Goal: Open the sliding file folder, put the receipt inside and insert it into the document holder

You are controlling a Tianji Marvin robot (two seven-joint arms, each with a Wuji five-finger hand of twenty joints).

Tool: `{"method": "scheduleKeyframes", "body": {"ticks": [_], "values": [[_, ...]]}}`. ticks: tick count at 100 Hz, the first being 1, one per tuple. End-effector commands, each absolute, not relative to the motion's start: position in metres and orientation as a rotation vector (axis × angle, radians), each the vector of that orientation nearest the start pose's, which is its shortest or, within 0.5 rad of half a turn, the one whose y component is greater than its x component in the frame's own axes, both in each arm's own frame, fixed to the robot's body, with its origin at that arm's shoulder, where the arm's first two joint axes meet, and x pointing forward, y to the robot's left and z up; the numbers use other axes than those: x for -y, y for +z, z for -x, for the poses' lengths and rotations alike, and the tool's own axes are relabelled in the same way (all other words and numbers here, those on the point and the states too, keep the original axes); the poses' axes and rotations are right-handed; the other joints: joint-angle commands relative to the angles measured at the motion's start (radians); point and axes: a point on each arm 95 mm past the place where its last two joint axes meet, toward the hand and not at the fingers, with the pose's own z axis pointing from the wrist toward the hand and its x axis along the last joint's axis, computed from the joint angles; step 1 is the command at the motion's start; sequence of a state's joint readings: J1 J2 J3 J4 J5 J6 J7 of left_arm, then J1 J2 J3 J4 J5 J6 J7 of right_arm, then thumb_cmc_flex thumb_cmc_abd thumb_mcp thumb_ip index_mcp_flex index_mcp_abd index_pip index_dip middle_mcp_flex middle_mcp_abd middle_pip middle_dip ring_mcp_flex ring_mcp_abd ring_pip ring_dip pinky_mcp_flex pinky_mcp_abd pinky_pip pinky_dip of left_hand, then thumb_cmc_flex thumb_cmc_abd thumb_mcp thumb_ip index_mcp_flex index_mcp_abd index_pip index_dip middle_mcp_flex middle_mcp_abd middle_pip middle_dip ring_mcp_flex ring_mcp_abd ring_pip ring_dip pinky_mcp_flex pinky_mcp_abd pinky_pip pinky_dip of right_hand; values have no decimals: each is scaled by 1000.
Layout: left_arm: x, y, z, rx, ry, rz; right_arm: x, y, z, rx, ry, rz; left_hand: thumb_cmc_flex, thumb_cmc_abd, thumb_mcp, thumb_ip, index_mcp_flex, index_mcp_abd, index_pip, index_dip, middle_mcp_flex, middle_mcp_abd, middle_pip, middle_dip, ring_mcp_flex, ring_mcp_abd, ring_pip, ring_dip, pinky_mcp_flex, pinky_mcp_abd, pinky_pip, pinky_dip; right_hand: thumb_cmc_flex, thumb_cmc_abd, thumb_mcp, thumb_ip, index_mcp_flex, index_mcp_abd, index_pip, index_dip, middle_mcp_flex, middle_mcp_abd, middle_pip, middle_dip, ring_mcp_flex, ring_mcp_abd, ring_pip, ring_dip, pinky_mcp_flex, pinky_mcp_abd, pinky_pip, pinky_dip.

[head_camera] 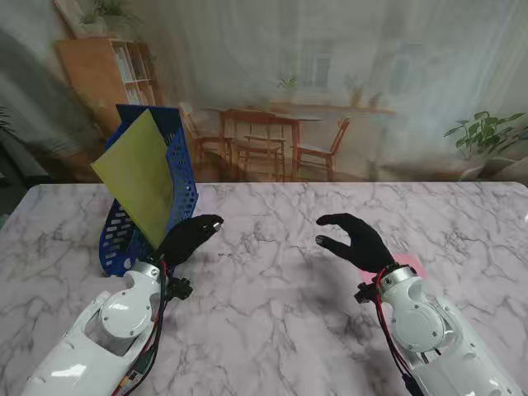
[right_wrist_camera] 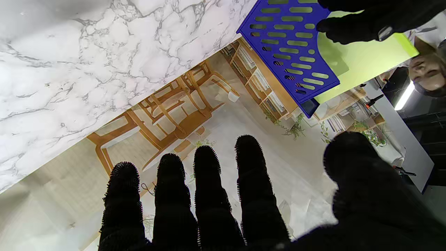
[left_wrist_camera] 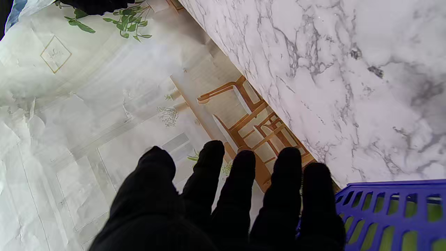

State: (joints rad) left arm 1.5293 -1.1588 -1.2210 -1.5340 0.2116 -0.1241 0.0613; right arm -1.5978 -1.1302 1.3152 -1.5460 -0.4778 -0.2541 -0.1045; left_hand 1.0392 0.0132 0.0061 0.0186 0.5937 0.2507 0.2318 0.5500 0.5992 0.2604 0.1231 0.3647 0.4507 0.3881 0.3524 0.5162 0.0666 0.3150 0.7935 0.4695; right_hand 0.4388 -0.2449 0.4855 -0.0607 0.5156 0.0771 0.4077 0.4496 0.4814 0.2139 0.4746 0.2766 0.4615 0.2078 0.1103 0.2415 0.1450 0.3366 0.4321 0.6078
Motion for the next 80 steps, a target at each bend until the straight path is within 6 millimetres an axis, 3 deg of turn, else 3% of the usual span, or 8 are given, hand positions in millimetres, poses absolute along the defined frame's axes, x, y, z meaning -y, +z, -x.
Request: {"method": "scheduleKeyframes", "body": {"ticks": [1,41,66,80], "values": [[11,-322,-414,-957,-2075,1868,24,-321,-400,1413,-2541,1995,-8,50,-28,-21,14,4,8,2,24,9,-25,9,-14,-14,8,8,-10,-10,6,-6,-27,13,10,-11,1,-29,11,-20,8,-18,-9,-7,20,-16,21,14,-6,10,9,0],[13,-317,-407,-984,-2100,1851,23,-319,-396,1408,-2551,1982,-8,50,-28,-21,13,4,7,0,21,7,-27,10,-22,-18,1,5,-13,-12,3,-7,-27,14,9,-11,2,-30,11,-20,8,-17,-9,-7,22,-16,21,15,-5,11,12,-2],[12,-297,-392,-979,-2217,1746,23,-319,-394,1411,-2548,1985,-9,49,-29,-22,9,3,4,-2,17,6,-28,9,-25,-24,-3,2,-10,-16,1,-8,-25,17,9,-11,2,-28,10,-20,8,-16,-9,-7,22,-16,20,15,-6,9,13,-3],[10,-276,-384,-940,-2304,1660,23,-320,-395,1402,-2539,1999,-9,47,-29,-23,6,3,2,-5,13,6,-29,7,-27,-25,-7,-1,-9,-14,-1,-10,-23,17,7,-11,2,-28,10,-20,6,-17,-9,-8,19,-16,19,15,-8,8,14,-4]]}}
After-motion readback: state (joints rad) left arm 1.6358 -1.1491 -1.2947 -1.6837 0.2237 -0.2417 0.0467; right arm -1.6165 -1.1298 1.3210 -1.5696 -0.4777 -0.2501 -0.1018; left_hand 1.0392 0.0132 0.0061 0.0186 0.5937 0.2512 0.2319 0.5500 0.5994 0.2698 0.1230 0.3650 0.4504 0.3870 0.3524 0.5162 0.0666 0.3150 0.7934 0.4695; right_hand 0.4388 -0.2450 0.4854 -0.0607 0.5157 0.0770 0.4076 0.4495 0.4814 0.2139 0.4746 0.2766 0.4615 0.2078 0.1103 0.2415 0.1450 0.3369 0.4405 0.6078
